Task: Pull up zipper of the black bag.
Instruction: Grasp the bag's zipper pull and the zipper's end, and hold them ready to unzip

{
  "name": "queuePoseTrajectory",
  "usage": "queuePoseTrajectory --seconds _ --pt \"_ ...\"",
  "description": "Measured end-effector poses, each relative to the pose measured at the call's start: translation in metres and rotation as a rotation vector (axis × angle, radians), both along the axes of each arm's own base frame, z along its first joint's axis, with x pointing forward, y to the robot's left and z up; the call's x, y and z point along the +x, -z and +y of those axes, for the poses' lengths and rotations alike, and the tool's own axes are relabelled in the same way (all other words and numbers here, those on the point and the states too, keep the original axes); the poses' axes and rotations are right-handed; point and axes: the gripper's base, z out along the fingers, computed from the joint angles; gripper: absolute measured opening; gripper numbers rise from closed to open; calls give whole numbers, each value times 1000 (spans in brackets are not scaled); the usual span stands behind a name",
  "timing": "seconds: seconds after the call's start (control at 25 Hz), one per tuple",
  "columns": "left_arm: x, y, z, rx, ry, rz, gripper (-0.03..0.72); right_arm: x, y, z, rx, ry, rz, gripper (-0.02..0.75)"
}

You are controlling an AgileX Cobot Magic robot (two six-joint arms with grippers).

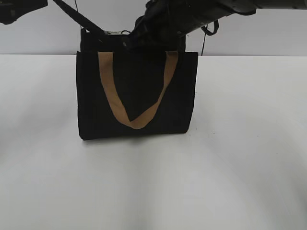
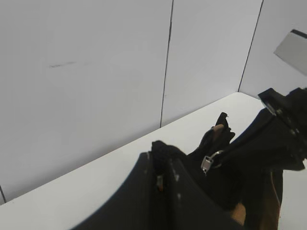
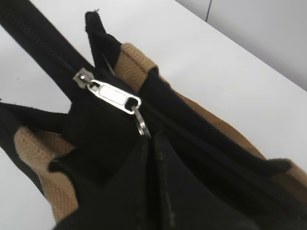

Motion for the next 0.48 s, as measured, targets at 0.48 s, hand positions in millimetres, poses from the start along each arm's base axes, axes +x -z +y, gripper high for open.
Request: queuePoseTrajectory --seconds 0.48 --pt "2 1 2 3 -31 9 19 10 -7 -34 -20 51 43 -15"
